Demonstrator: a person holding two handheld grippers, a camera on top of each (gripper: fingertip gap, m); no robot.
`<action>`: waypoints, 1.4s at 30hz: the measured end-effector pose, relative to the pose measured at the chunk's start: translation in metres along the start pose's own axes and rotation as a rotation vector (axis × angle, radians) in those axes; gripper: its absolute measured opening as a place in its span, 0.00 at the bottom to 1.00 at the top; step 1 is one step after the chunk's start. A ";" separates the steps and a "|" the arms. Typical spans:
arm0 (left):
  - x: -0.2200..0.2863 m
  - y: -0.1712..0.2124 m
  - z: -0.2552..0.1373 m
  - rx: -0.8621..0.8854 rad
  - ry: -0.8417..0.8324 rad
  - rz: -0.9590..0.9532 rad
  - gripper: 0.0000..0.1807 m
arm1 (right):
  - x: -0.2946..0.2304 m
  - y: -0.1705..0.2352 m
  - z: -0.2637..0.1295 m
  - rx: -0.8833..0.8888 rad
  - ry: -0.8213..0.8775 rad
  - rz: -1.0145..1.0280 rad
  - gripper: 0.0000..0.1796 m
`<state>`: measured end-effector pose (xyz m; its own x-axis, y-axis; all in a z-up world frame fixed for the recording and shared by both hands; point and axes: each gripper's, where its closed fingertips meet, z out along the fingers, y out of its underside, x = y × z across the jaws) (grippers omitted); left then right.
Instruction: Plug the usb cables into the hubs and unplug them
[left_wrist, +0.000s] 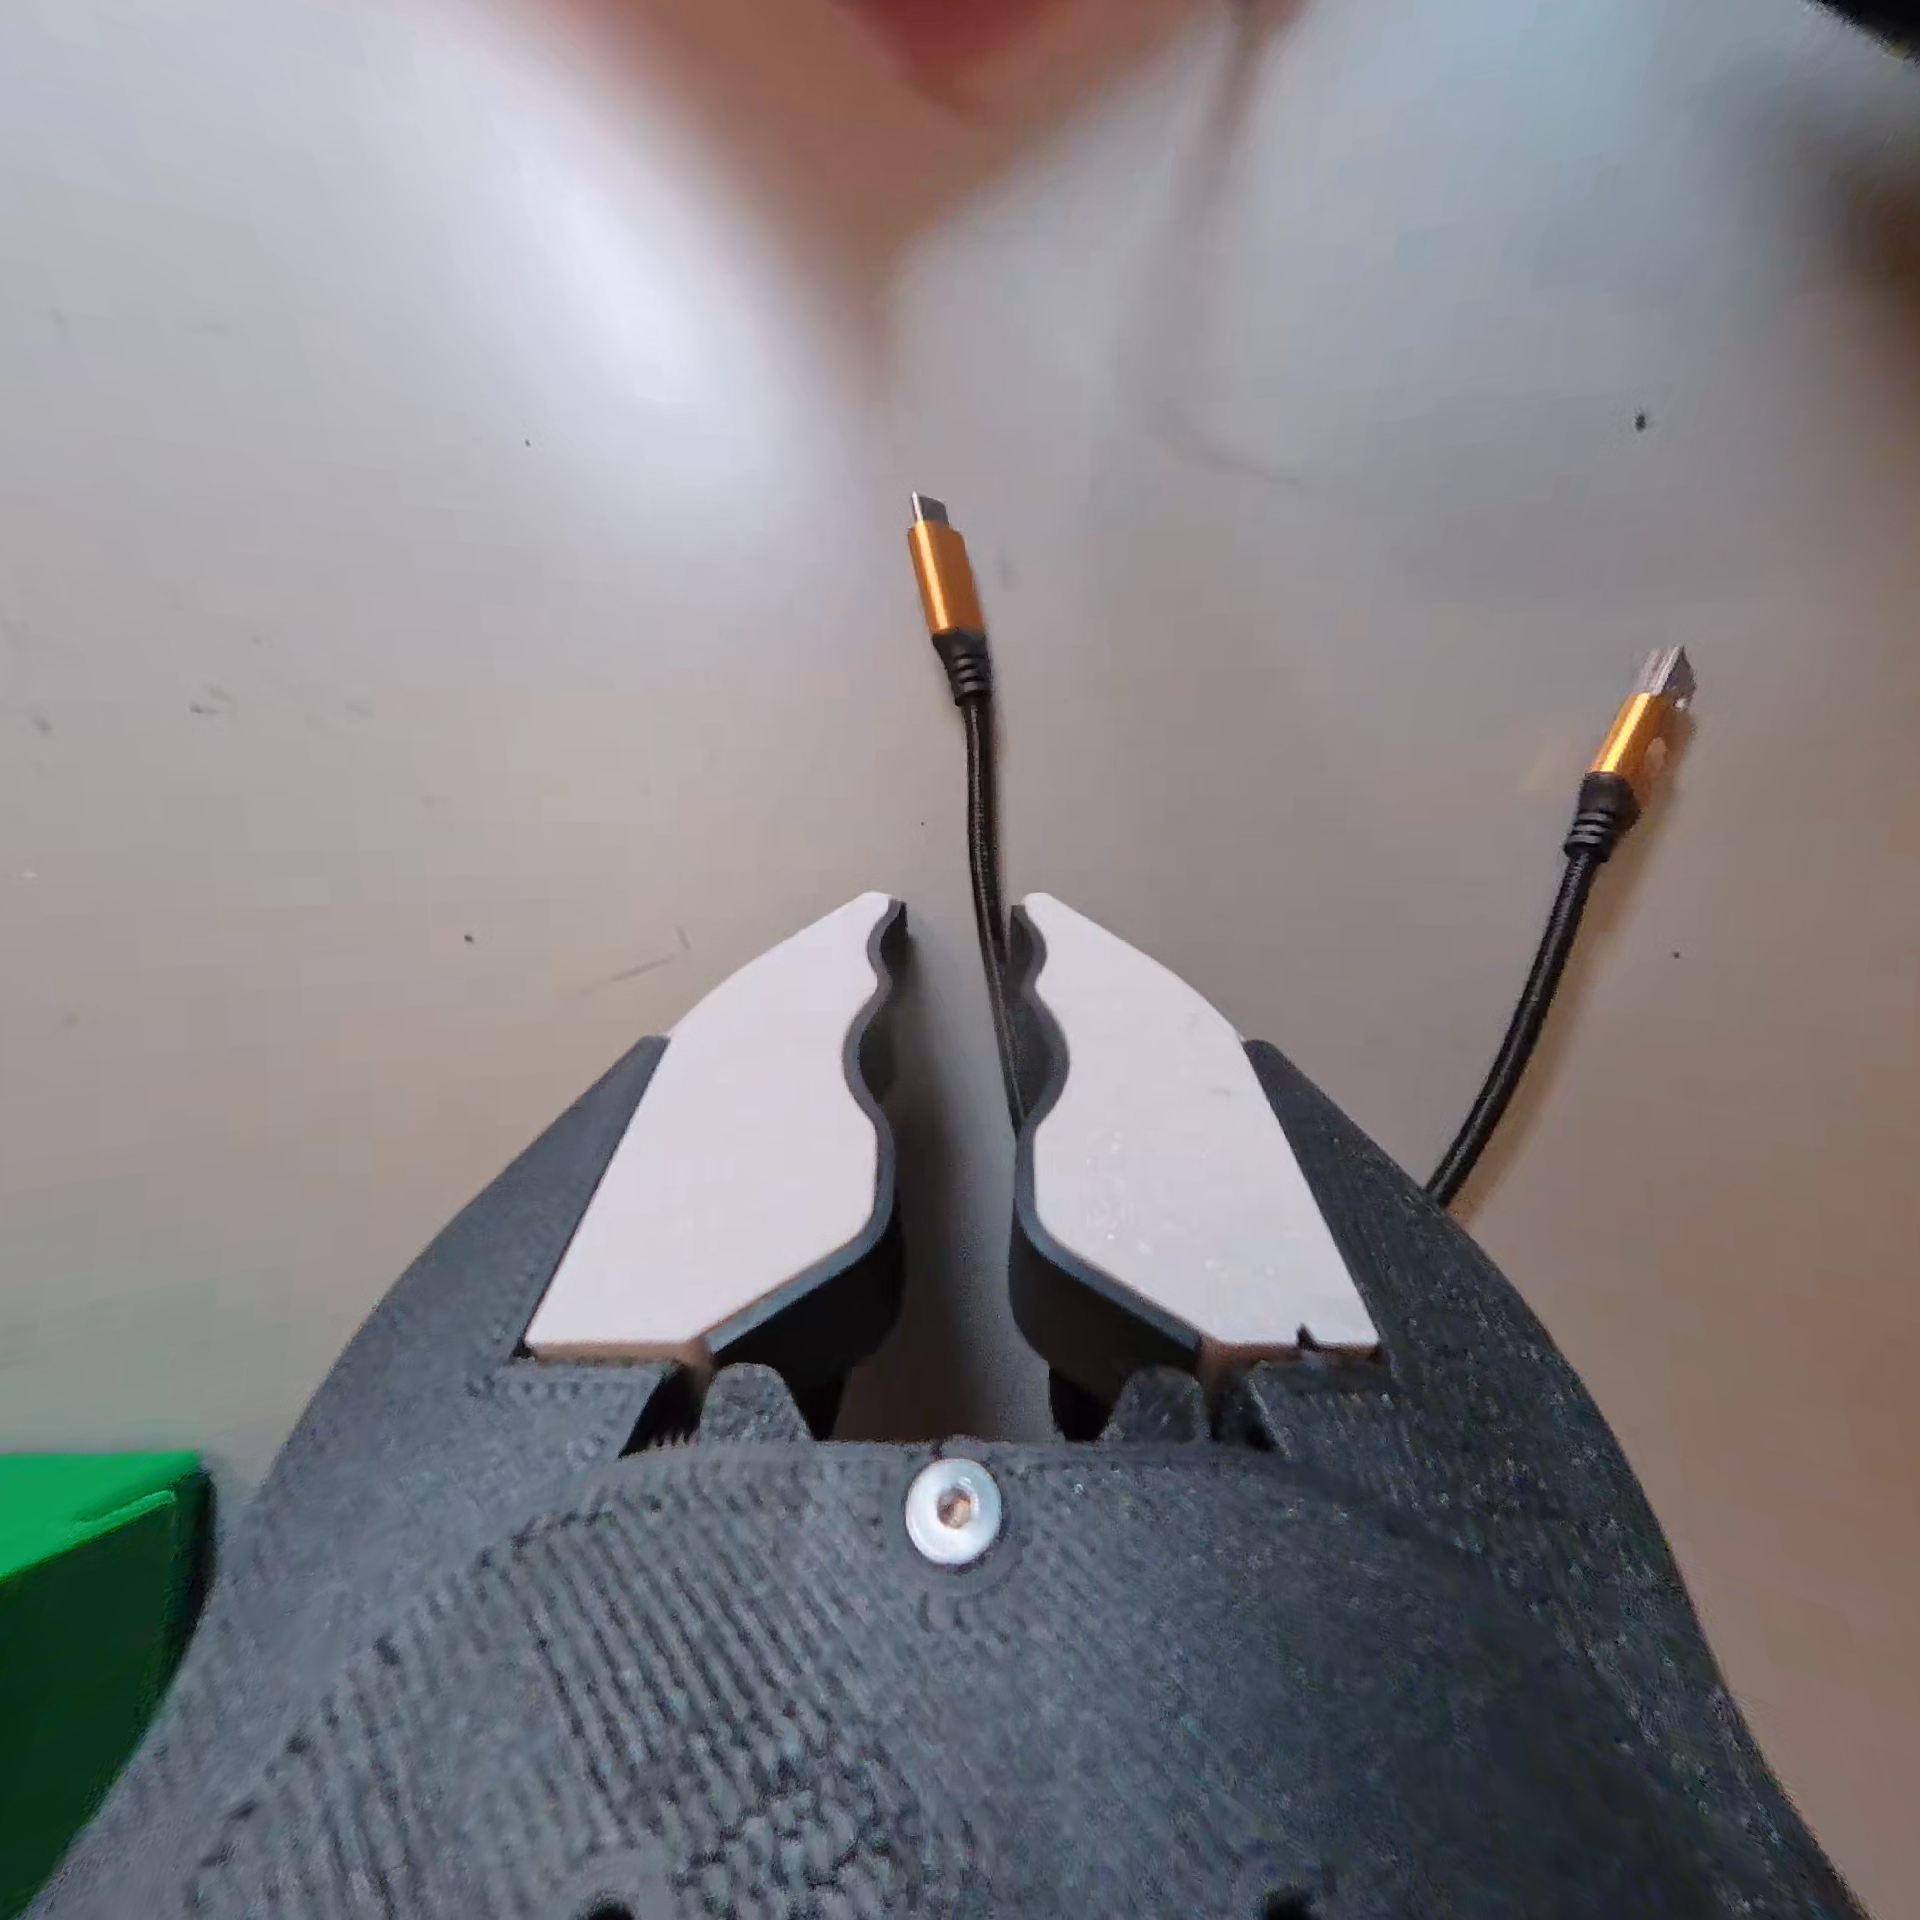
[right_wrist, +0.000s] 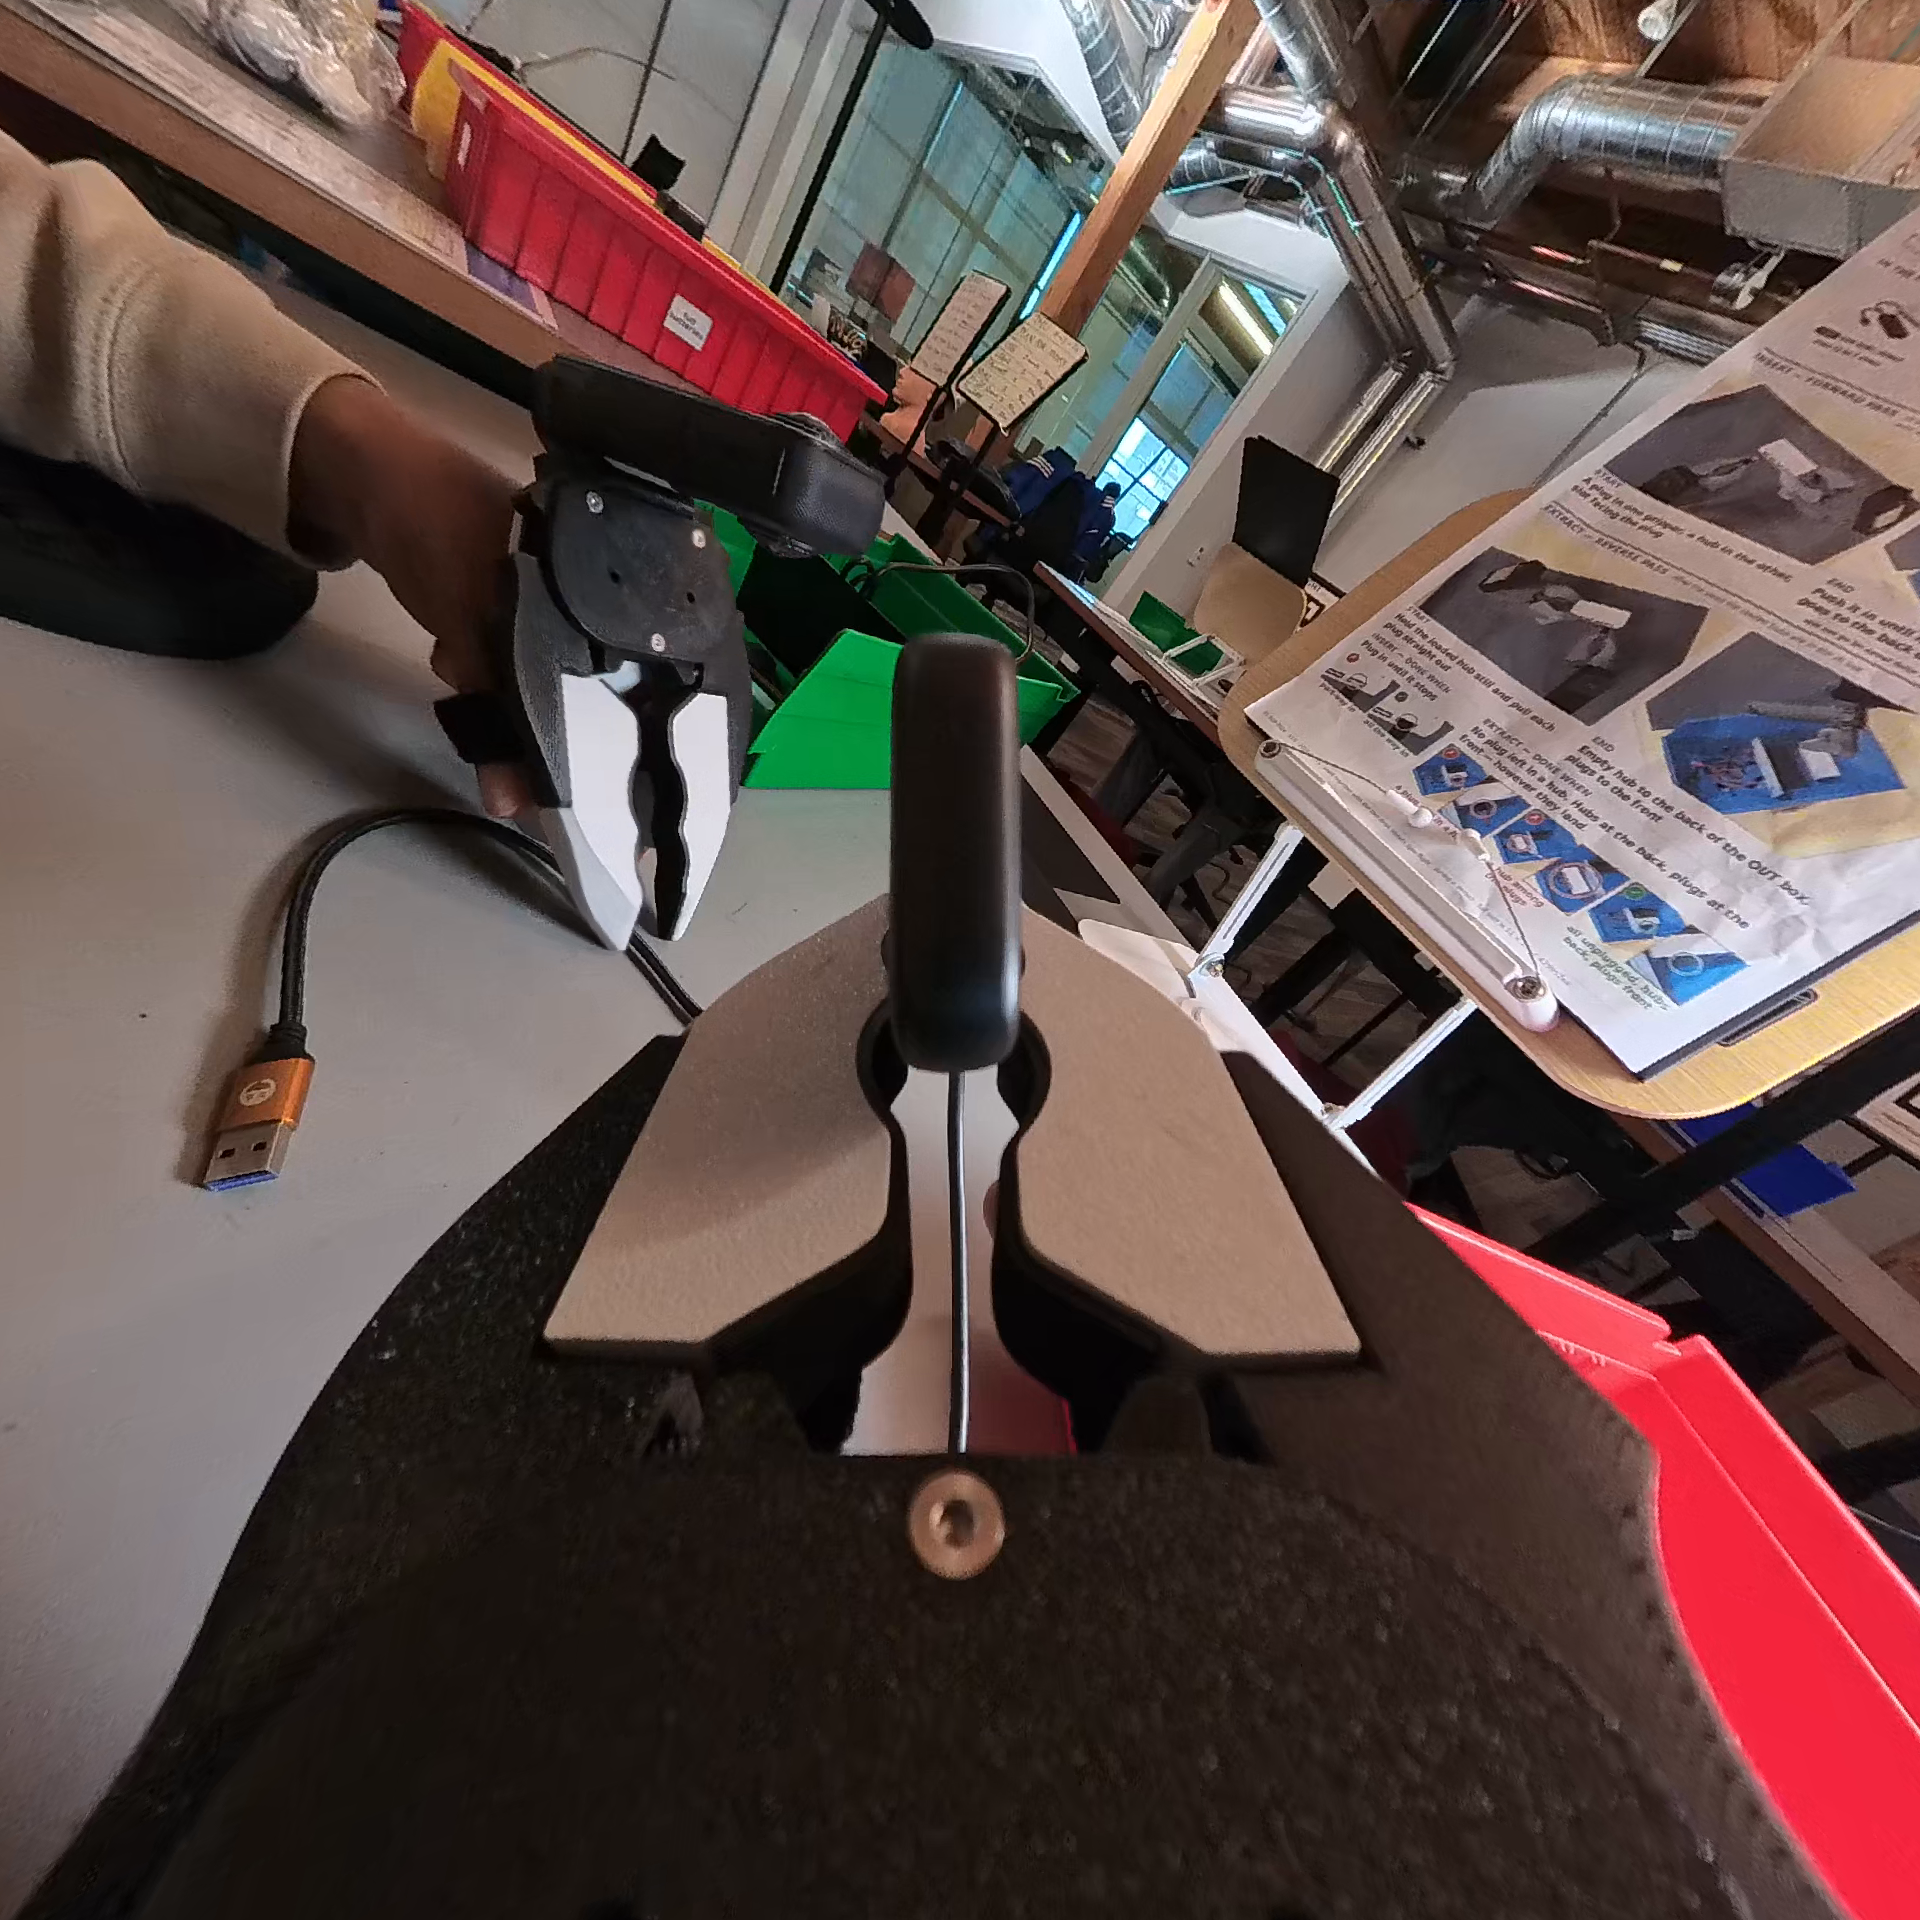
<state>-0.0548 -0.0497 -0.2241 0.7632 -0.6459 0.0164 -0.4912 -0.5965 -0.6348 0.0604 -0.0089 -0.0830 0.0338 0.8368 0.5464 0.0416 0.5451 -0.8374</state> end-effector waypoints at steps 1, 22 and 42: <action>-0.001 0.000 0.000 -0.007 -0.009 0.012 0.07 | 0.000 0.000 0.000 -0.002 0.000 0.000 0.07; 0.081 -0.023 -0.075 0.393 0.085 0.337 0.02 | 0.025 -0.002 -0.010 0.027 0.098 0.072 0.06; 0.029 -0.038 0.030 0.024 -0.016 0.279 0.09 | 0.018 0.003 -0.009 -0.003 0.073 0.034 0.07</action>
<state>-0.0019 -0.0314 -0.2225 0.6064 -0.7760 -0.1735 -0.6733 -0.3851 -0.6311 0.0703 0.0075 -0.0753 0.1083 0.8491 0.5170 0.0421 0.5157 -0.8557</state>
